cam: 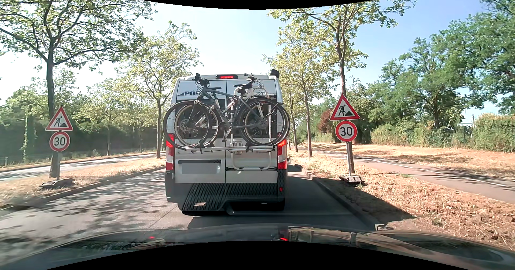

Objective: Follow the waypoints while adhering to traffic rules and regulations

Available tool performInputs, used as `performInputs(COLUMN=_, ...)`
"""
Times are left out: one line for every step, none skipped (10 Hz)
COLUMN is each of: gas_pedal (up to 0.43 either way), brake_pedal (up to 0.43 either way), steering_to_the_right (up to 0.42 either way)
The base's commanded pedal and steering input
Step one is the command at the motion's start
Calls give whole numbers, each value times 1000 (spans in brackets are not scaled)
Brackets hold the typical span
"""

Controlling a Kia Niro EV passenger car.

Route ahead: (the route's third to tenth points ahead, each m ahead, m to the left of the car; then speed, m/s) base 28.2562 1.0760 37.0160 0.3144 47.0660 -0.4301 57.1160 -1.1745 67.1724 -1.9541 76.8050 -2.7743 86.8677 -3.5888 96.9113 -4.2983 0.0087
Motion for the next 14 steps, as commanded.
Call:
performInputs(gas_pedal=0, brake_pedal=159, steering_to_the_right=-3)
performInputs(gas_pedal=0, brake_pedal=159, steering_to_the_right=-4)
performInputs(gas_pedal=0, brake_pedal=159, steering_to_the_right=-4)
performInputs(gas_pedal=0, brake_pedal=159, steering_to_the_right=-4)
performInputs(gas_pedal=0, brake_pedal=159, steering_to_the_right=-4)
performInputs(gas_pedal=0, brake_pedal=159, steering_to_the_right=-4)
performInputs(gas_pedal=0, brake_pedal=159, steering_to_the_right=-3)
performInputs(gas_pedal=0, brake_pedal=165, steering_to_the_right=-4)
performInputs(gas_pedal=0, brake_pedal=159, steering_to_the_right=-4)
performInputs(gas_pedal=0, brake_pedal=165, steering_to_the_right=-4)
performInputs(gas_pedal=0, brake_pedal=165, steering_to_the_right=-3)
performInputs(gas_pedal=0, brake_pedal=159, steering_to_the_right=-3)
performInputs(gas_pedal=0, brake_pedal=159, steering_to_the_right=-3)
performInputs(gas_pedal=0, brake_pedal=165, steering_to_the_right=-3)
